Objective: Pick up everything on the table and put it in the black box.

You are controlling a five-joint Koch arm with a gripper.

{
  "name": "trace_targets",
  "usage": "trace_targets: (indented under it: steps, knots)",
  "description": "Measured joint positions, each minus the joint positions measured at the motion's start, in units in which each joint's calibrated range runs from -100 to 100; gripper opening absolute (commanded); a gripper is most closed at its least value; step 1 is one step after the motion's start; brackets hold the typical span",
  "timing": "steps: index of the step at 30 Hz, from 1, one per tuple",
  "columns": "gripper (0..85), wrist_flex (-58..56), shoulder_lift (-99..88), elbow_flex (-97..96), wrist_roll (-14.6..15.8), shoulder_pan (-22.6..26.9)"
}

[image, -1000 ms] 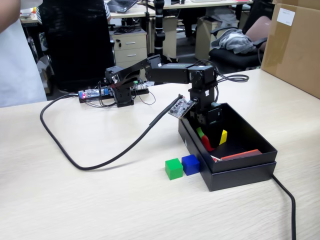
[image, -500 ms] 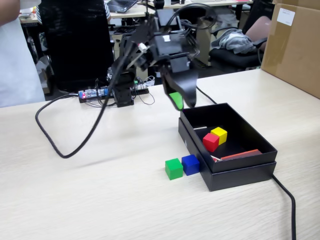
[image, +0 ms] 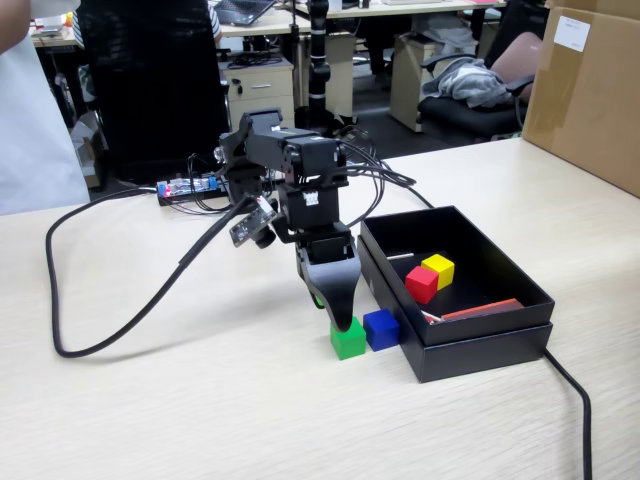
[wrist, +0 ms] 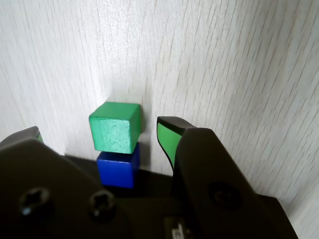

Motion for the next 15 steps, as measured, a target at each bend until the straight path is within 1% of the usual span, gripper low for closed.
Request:
trace_targets:
  steps: [6,9,12,15]
  knots:
    - [46.3,0.2,5.6,1.9,0.0,0.6]
    - [44.1,0.3,8.0,3.0,0.0,1.0]
    - [36.7,0.4,10.2,3.6,0.0,1.0]
    - [20.6,0.4,11.5,5.3,0.1,1.0]
